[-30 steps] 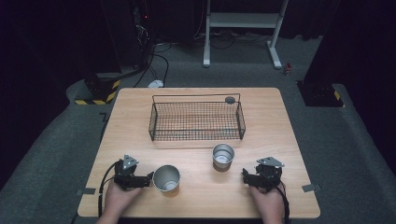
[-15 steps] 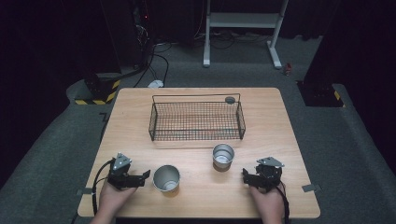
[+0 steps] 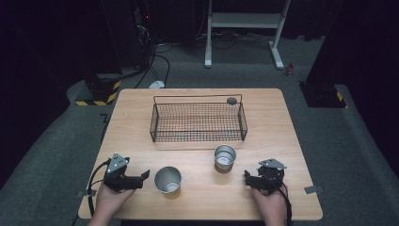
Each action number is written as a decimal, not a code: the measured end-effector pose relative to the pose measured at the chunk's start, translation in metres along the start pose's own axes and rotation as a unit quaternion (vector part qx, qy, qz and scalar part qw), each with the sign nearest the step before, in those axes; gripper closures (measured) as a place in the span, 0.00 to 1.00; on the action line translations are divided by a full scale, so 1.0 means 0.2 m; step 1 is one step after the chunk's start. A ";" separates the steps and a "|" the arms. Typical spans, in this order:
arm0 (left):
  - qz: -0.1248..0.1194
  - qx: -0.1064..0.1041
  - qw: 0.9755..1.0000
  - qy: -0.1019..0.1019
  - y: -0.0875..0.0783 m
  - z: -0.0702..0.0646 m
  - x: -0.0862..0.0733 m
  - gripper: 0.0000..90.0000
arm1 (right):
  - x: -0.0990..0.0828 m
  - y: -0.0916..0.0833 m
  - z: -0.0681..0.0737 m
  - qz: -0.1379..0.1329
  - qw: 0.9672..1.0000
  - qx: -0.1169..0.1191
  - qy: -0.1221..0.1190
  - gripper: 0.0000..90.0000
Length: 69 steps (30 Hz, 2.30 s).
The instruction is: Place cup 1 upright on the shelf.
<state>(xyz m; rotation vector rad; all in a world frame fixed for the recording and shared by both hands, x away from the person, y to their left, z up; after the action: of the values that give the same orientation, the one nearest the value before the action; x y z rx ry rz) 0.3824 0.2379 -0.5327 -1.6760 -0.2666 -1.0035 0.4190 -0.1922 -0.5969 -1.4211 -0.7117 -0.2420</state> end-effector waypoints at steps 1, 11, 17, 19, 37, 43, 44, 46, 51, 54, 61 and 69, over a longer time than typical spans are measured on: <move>-0.005 -0.004 1.000 0.000 -0.01 -0.01 0.01 0.03 | 0.00 0.00 0.00 0.001 1.000 0.001 0.001 0.09; -0.032 -0.014 0.999 0.010 -0.08 -0.07 0.08 0.02 | 0.00 0.00 0.00 -0.001 1.000 -0.001 -0.001 0.09; -0.054 -0.029 0.998 0.008 -0.13 -0.12 0.12 0.02 | 0.00 0.00 0.00 0.001 1.000 0.001 0.000 0.09; -0.056 -0.027 0.998 0.013 -0.14 -0.12 0.12 0.02 | 0.00 0.00 0.00 0.001 1.000 0.001 0.000 0.09; -0.086 -0.084 0.992 0.034 -0.23 -0.32 0.20 0.00 | 0.00 0.00 0.00 0.000 1.000 0.001 -0.001 0.09; -0.090 -0.108 0.989 0.049 -0.22 -0.39 0.21 0.00 | 0.00 0.00 0.00 0.000 1.000 0.001 -0.001 0.09; -0.092 -0.115 0.988 0.047 -0.22 -0.41 0.21 0.00 | 0.00 0.00 0.00 0.000 1.000 0.001 -0.001 0.09; -0.100 -0.127 0.986 0.050 -0.23 -0.44 0.22 0.00 | 0.00 0.00 0.00 0.000 1.000 0.001 -0.001 0.09; -0.099 -0.138 0.983 0.071 -0.22 -0.50 0.21 0.00 | 0.00 0.00 0.00 0.001 1.000 0.001 0.000 0.09; -0.095 -0.143 0.982 0.075 -0.20 -0.52 0.20 0.00 | 0.00 0.00 0.00 0.000 1.000 0.001 -0.001 0.09; -0.095 -0.143 0.981 0.088 -0.18 -0.55 0.18 0.00 | 0.00 0.00 0.00 0.000 1.000 0.001 -0.002 0.09; -0.090 -0.132 0.982 0.103 -0.14 -0.56 0.16 0.00 | 0.00 0.00 0.00 0.000 1.000 0.000 0.000 0.09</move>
<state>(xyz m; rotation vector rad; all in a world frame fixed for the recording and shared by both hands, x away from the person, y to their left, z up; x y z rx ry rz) 0.3310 0.1398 -0.4878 -1.7905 -0.1532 -1.3887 0.4193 -0.1919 -0.5968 -1.4213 -0.7121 -0.2410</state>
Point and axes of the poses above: each handheld gripper's, and its own axes: y roughly forward along the jaws, x roughly out of its top, z roughly to its left, the point moved 10 cm from there along y, roughly forward along the jaws, and after that the axes turned 9 degrees about z, right-handed, at the moved point
